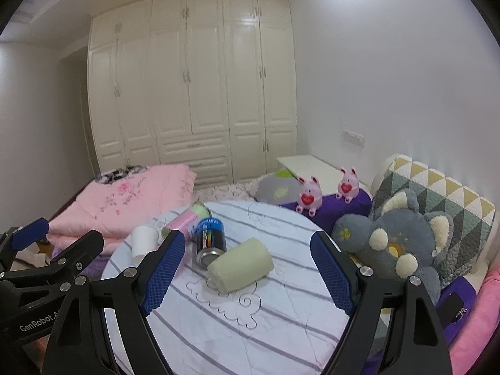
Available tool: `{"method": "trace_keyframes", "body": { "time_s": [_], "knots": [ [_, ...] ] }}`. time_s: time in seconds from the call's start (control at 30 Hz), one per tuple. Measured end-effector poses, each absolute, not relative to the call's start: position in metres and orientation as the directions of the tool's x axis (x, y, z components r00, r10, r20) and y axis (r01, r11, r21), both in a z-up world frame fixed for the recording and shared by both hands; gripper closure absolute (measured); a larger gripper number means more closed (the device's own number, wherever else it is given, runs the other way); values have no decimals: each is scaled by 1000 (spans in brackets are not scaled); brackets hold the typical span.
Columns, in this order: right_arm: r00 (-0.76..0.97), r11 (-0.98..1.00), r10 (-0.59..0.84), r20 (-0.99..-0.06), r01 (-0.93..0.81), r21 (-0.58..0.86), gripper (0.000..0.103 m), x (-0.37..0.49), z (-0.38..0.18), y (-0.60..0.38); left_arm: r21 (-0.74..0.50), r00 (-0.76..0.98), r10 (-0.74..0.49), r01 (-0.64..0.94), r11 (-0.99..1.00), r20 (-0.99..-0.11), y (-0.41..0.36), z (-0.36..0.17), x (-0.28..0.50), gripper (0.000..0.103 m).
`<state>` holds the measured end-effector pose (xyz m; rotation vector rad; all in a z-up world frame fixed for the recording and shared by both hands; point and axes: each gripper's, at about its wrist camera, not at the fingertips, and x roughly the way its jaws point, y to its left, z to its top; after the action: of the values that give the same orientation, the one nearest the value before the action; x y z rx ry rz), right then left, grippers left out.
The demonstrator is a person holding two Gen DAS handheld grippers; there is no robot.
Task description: Flip cup upright
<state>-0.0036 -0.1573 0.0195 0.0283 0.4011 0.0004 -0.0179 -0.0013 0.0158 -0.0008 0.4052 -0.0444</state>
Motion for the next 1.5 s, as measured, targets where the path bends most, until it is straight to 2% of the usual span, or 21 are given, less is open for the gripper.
{"method": "trace_keyframes", "body": {
  "time_s": [0.23,0.33,0.87,1.27,1.5],
  "knots": [
    [953,1000,9,-302,-3,21,19,-11,25,-162,3,964,-45,47,999,-262,-11,30,-37,0],
    [960,1000,9,-278,-1,29,19,-14,26,-165,21,969,-23,29,999,-246,-15,32,-39,0],
    [958,1000,10,-288,-2,26,19,-15,18,-167,39,943,35,-24,999,-330,-17,18,-23,0],
    [923,1000,27,-385,-23,14,19,27,-3,-156,18,897,50,-47,999,-439,3,-9,20,0],
    [904,999,43,-425,-42,11,19,56,-12,-149,15,879,58,-57,998,-474,10,-22,49,0]
  ]
}}
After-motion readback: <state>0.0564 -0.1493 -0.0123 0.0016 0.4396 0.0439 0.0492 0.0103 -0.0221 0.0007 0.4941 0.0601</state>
